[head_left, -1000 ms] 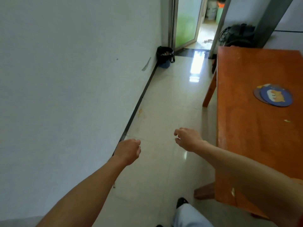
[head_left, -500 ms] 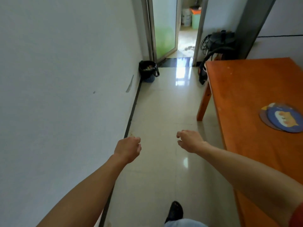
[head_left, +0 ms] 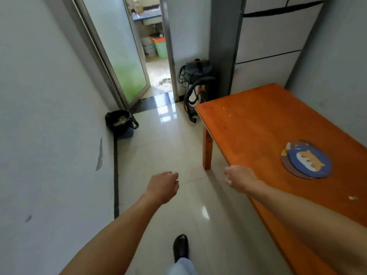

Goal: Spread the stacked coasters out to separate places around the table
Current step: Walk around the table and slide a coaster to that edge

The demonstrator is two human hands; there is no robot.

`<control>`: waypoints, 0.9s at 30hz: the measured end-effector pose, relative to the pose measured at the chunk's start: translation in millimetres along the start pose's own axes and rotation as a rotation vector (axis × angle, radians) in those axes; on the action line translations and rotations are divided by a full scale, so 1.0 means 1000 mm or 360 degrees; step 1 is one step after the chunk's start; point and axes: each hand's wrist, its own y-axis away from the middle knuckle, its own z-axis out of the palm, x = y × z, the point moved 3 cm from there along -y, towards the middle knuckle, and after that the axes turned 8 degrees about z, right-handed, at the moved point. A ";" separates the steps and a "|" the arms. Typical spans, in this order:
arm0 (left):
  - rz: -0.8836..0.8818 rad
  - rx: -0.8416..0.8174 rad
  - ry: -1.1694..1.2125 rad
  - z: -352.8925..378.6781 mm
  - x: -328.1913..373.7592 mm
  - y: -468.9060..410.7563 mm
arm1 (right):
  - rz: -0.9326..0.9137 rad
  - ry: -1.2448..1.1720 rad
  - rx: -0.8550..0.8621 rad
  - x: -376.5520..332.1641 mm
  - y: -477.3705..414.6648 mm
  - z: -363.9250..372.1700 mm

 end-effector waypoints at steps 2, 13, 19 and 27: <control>0.0157 -0.0029 -0.0024 -0.004 -0.011 -0.046 | 0.0165 -0.0012 -0.0030 0.017 -0.019 -0.004; 0.0995 -0.0252 -0.0002 0.001 0.062 -0.248 | 0.0960 -0.0383 -0.0105 0.130 -0.025 -0.006; 0.1227 -0.0376 -0.0038 0.026 0.138 -0.309 | 0.1437 -0.0608 -0.0106 0.231 -0.024 0.004; 0.1387 -0.0593 -0.0020 0.060 0.217 -0.377 | 0.2322 -0.1052 0.0025 0.339 -0.027 0.026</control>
